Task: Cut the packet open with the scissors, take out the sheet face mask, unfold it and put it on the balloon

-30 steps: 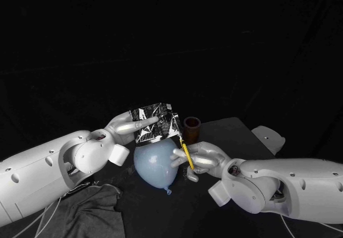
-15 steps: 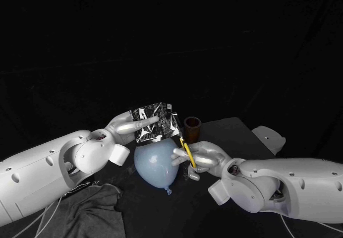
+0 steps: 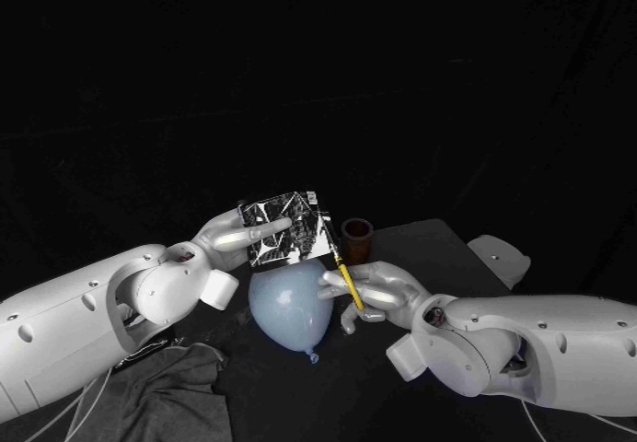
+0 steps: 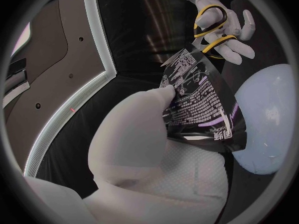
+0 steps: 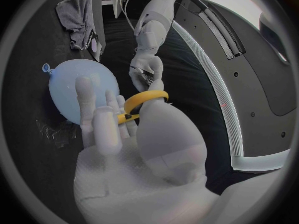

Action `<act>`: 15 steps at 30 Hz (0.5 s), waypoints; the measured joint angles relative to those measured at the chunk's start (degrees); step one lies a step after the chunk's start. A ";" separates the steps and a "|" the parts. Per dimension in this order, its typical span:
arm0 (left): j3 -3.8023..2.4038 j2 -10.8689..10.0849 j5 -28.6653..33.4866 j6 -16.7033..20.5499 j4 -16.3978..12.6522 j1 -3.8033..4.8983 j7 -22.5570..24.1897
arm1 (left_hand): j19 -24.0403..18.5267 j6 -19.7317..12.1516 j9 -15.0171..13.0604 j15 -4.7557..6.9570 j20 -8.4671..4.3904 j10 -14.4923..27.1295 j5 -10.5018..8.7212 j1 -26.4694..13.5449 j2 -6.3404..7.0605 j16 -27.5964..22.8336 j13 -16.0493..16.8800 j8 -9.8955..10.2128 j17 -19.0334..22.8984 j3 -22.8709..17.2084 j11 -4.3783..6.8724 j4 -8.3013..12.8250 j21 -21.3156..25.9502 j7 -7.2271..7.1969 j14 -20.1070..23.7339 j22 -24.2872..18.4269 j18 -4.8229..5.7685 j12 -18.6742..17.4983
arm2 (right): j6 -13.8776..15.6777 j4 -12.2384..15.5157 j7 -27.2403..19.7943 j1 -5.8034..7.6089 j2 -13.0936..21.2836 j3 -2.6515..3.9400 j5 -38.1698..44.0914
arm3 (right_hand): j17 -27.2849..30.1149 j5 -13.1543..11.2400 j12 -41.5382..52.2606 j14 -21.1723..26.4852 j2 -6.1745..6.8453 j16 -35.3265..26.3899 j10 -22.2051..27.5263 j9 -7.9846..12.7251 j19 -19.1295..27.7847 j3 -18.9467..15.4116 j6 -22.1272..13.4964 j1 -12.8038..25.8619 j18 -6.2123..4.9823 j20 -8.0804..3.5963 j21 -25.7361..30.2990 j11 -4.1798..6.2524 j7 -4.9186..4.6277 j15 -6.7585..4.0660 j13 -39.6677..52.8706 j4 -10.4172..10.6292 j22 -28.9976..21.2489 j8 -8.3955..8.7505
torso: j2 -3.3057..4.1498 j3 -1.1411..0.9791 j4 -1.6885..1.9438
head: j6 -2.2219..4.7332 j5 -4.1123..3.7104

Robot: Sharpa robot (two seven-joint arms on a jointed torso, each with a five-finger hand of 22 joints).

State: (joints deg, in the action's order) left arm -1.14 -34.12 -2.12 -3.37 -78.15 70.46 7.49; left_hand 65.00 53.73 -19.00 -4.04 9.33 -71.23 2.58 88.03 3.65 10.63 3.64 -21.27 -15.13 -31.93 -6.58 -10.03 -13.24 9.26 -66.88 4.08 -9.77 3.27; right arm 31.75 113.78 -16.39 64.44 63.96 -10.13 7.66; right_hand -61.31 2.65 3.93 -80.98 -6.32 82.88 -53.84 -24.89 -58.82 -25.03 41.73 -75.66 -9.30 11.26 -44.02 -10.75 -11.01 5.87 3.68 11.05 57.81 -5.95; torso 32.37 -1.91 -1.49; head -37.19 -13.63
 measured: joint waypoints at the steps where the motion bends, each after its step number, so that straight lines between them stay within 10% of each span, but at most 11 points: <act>1: 0.00 0.00 0.02 0.02 0.00 0.00 0.02 | 0.00 0.00 0.00 0.00 0.00 0.00 0.04 0.00 0.00 0.00 0.00 0.00 -0.02 -0.01 0.00 0.00 0.00 0.00 0.00 -0.01 -0.07 0.00 | 0.07 0.01 -0.03 0.00 0.00 0.00 0.00 | 0.21 0.00 0.00 0.06 0.06 0.00 0.14 0.00 0.13 0.00 -0.08 0.06 0.00 0.13 0.22 -0.14 0.07 0.05 0.00 0.00 -0.20 0.00 | 0.00 0.00 -0.01 | 0.02 -0.01; 15: 0.00 0.32 0.08 0.24 -0.03 0.00 0.27 | 0.00 -0.02 -0.01 0.00 0.00 0.29 0.04 -0.37 0.38 -0.51 0.00 0.07 -0.07 -0.80 0.12 0.80 0.00 -0.02 0.00 -0.08 -0.06 0.00 | 0.68 0.23 -0.49 -0.02 -0.88 0.05 -0.19 | -1.42 0.00 0.00 0.05 0.06 0.16 0.32 -0.09 0.09 0.00 -0.13 0.05 0.01 0.16 -0.42 -0.32 0.01 0.05 0.07 0.00 0.16 0.00 | 0.01 0.02 0.02 | 0.48 -0.23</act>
State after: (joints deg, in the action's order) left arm -1.14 -33.80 -2.03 -3.13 -78.18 70.46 7.76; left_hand 65.00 53.71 -19.01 -4.04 9.33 -70.94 2.62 87.65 4.03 10.13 3.64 -21.20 -15.21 -32.74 -6.46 -9.23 -13.23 9.24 -66.87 4.00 -9.83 3.27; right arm 32.43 114.01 -16.88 64.42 63.08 -10.08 7.47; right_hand -62.73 2.65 3.93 -80.93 -6.26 83.04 -53.53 -24.97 -58.74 -25.03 41.59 -75.60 -9.29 11.42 -44.43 -11.07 -11.00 5.92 3.75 11.05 57.97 -5.95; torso 32.37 -1.88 -1.47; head -36.71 -13.85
